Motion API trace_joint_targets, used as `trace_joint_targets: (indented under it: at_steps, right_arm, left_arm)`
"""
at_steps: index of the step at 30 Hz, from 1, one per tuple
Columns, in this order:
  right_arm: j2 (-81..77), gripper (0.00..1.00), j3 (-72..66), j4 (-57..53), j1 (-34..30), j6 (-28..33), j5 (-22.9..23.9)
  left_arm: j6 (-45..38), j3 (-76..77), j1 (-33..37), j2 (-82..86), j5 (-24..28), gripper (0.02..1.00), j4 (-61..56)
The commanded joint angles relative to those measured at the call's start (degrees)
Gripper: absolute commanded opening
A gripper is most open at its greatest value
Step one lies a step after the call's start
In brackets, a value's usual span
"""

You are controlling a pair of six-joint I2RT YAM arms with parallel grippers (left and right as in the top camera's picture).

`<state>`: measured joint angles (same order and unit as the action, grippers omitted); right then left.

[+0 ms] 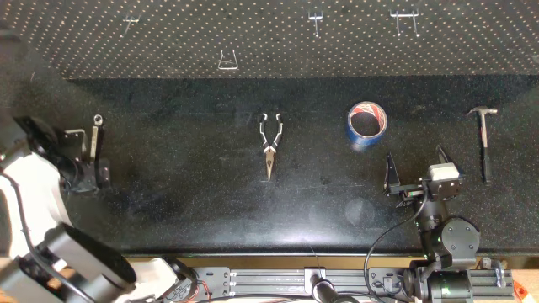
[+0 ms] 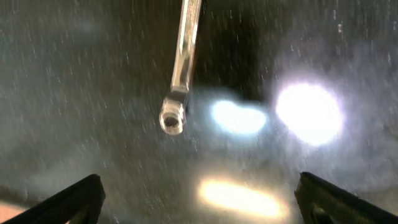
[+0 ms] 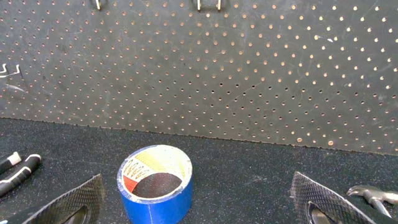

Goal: Place Tools Onto Pegboard

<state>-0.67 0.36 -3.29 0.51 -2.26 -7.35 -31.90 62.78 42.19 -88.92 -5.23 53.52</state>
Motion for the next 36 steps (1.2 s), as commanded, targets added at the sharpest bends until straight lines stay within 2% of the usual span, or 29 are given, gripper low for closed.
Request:
trace_joint_targets:
  at_steps: [1, 9, 14, 29, 36]
  right_arm:
    - [0.6, 0.976, -0.1, -0.5, 0.4, 0.6, 0.5]
    - [0.6, 0.976, -0.1, -0.5, 0.4, 0.6, 0.5]
    - [0.6, 0.976, -0.1, -0.5, 0.4, 0.6, 0.5]
    - [0.6, 0.976, -0.1, -0.5, 0.4, 0.6, 0.5]
    - [0.6, 0.976, -0.1, -0.5, 0.4, 0.6, 0.5]
  left_arm:
    - [-1.7, 7.4, 0.2, -7.2, 6.0, 0.993, -0.3]
    - [-1.0, 12.5, -2.3, -16.3, 7.4, 0.993, -1.2]
    - [3.0, 12.6, -3.6, -18.8, 7.5, 0.993, -5.1]
    - [3.1, 17.5, -4.7, -24.7, 7.5, 0.993, -6.2]
    - [3.1, 17.6, -4.7, -25.9, 9.0, 0.996, -6.6]
